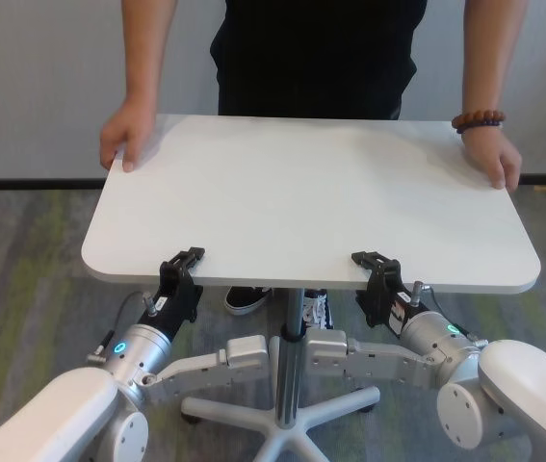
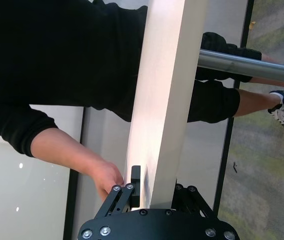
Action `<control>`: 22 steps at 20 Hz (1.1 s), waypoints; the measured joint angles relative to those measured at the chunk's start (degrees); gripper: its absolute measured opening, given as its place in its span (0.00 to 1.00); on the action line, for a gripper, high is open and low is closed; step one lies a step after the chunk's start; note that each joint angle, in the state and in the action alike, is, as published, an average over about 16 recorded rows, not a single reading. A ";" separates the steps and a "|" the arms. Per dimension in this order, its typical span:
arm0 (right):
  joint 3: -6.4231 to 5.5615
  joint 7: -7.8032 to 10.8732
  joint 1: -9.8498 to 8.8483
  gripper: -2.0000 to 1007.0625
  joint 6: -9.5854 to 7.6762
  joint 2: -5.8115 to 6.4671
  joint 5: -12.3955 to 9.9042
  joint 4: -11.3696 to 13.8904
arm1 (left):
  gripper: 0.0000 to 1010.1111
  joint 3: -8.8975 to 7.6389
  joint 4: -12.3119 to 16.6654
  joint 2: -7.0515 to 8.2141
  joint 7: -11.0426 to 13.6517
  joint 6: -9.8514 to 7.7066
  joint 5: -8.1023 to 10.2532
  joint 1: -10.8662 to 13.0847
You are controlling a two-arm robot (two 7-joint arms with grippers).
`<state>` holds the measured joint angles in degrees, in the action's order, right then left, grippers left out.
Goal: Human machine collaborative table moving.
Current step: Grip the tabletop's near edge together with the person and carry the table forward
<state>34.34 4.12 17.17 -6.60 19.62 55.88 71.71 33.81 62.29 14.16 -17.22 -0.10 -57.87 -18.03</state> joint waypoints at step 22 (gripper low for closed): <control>0.00 0.05 -0.02 0.44 -0.09 0.04 0.01 0.00 | 0.45 -0.05 0.11 0.00 -0.14 -0.07 0.00 -0.07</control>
<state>34.34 4.17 17.15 -6.69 19.66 55.89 71.71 33.76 62.40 14.16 -17.36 -0.17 -57.87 -18.09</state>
